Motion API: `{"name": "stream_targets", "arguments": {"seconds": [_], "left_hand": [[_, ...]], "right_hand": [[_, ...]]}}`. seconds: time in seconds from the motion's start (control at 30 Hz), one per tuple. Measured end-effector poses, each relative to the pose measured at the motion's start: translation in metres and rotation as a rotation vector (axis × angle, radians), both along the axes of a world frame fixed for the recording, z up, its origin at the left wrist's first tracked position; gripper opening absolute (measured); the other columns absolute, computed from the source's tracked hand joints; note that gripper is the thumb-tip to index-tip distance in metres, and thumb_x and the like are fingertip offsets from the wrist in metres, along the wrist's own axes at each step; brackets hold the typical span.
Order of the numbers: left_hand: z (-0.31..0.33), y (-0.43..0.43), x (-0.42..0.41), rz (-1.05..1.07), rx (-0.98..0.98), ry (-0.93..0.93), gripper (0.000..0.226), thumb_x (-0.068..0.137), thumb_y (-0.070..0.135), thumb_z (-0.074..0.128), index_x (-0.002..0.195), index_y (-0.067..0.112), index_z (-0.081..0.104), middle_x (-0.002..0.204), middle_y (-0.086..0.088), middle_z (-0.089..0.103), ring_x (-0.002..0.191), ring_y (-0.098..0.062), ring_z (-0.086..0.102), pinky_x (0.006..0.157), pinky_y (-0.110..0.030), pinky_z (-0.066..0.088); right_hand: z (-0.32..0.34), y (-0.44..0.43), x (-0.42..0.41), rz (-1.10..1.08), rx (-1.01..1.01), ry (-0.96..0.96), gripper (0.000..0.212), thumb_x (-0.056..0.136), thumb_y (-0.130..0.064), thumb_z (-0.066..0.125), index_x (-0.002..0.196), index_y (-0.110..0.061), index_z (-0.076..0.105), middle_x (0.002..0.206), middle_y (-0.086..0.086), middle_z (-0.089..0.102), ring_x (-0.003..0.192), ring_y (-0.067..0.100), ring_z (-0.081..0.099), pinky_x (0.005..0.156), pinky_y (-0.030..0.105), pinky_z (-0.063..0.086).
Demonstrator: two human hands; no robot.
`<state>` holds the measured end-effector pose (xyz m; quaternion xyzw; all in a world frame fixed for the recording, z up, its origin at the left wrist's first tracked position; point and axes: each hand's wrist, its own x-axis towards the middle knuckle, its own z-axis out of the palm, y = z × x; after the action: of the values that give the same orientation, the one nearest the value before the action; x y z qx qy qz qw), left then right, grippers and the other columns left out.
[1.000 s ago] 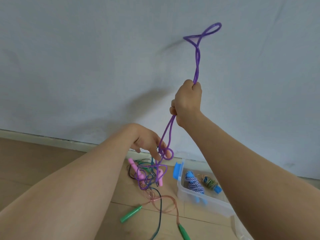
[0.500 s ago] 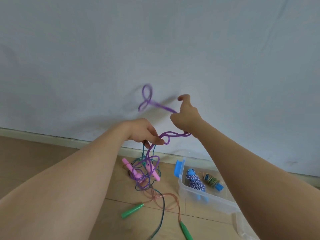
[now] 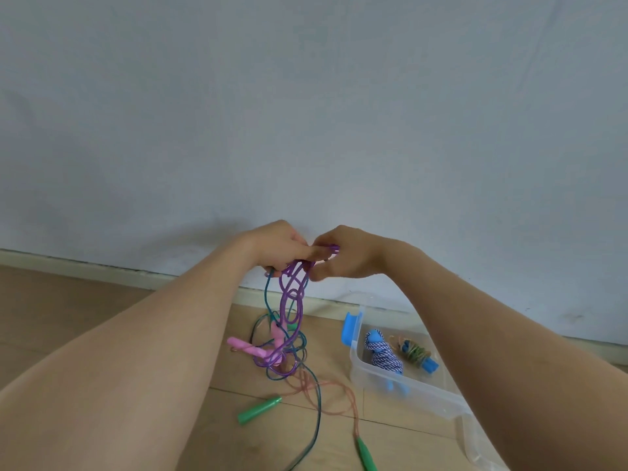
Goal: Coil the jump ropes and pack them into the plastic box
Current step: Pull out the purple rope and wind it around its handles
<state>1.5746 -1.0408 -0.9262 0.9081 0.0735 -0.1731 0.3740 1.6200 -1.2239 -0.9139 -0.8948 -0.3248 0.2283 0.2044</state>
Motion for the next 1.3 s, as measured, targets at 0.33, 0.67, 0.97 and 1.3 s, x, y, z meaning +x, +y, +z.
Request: {"name": "stream_targets", "arguments": {"seconds": [0.33,0.67,0.97,1.3], "left_hand": [[-0.024,0.034,0.004,0.068,0.393,-0.082,0.035,0.104,0.040,0.055,0.113,0.009,0.069,0.118,-0.011,0.068,0.109,-0.031,0.062,0.089,-0.034,0.047],[-0.032,0.044,-0.002,-0.029,0.770,0.156,0.041,0.089,0.040,0.071,0.118,0.012,0.067,0.135,-0.015,0.063,0.104,-0.032,0.061,0.093,-0.037,0.055],[-0.015,0.008,0.002,-0.236,-0.106,0.380,0.068,0.079,0.050,0.082,0.142,0.043,0.058,0.157,0.019,0.047,0.149,-0.014,0.037,0.121,-0.046,0.030],[-0.001,0.000,-0.001,0.083,-0.410,0.079,0.018,0.101,0.025,0.053,0.110,0.012,0.061,0.082,-0.006,0.062,0.088,-0.031,0.074,0.093,-0.050,0.060]], "right_hand": [[0.000,-0.016,0.013,-0.062,0.171,-0.048,0.022,0.085,-0.014,0.079,0.087,-0.035,0.083,0.092,-0.010,0.078,0.096,0.012,0.070,0.089,0.032,0.057],[0.038,-0.018,0.004,-0.606,1.134,0.057,0.028,0.089,-0.001,0.038,0.071,-0.002,0.060,0.083,0.026,0.067,0.078,0.034,0.068,0.073,0.041,0.056],[0.060,0.005,-0.014,-0.650,1.429,0.271,0.029,0.107,-0.011,0.021,0.108,-0.011,0.050,0.099,0.023,0.057,0.078,0.055,0.074,0.067,0.053,0.064],[0.034,-0.012,0.005,-0.645,1.078,-0.029,0.024,0.100,-0.014,0.041,0.105,0.002,0.058,0.080,0.017,0.061,0.064,0.039,0.076,0.057,0.043,0.060]]}}
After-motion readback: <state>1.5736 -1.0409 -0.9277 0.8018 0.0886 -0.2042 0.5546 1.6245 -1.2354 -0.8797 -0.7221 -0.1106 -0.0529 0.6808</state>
